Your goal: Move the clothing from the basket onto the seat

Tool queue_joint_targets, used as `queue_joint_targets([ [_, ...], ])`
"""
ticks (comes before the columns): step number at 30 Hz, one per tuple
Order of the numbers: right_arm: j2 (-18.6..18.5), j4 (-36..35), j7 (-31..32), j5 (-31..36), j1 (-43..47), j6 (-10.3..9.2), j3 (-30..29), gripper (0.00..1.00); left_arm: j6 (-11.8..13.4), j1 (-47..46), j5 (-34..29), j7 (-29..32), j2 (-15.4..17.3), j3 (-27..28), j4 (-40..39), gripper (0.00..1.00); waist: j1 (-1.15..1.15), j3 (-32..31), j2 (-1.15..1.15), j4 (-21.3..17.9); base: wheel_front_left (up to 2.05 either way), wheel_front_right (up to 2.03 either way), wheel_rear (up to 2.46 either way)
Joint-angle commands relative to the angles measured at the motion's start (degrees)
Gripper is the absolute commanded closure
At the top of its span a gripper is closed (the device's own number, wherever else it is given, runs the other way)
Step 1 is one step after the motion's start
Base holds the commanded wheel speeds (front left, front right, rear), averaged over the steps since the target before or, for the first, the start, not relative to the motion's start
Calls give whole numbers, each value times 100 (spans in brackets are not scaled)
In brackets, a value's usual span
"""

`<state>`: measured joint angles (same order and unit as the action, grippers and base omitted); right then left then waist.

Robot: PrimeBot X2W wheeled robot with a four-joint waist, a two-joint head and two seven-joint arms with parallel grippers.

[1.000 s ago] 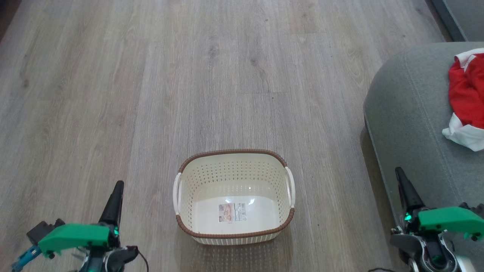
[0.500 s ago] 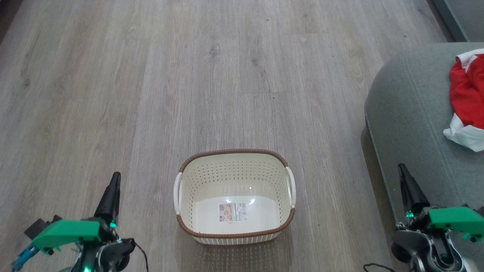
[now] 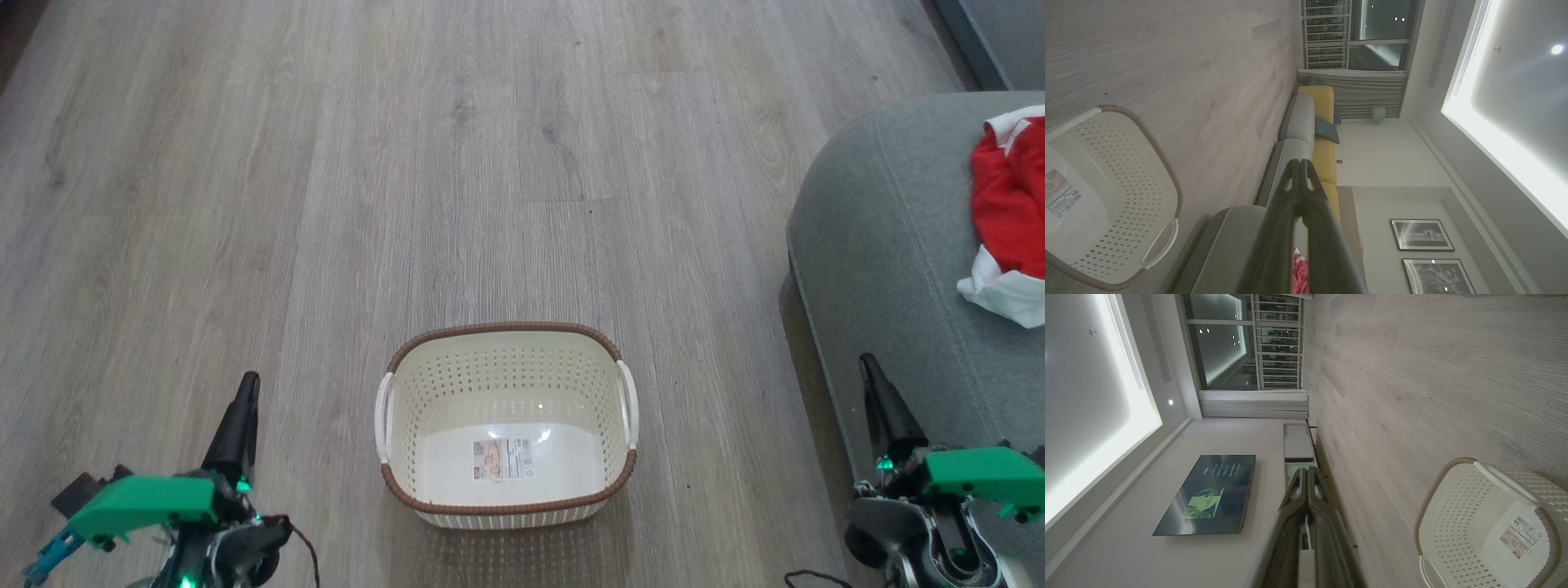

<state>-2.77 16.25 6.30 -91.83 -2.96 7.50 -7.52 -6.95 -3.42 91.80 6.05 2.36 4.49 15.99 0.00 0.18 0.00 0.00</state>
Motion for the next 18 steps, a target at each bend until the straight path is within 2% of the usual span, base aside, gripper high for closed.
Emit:
queue_joint_targets([
  [1, -10, -223, 20, -33, -322, -1, 99, 100, -54, -278, 36, 45, 52, 204, -193, 100, 0, 0, 0, 0, 0, 0, 0],
  [18, -10, -223, 19, -33, -322, -1, 99, 100, -54, -278, 36, 45, 52, 204, -193, 100, 0, 0, 0, 0, 0, 0, 0],
])
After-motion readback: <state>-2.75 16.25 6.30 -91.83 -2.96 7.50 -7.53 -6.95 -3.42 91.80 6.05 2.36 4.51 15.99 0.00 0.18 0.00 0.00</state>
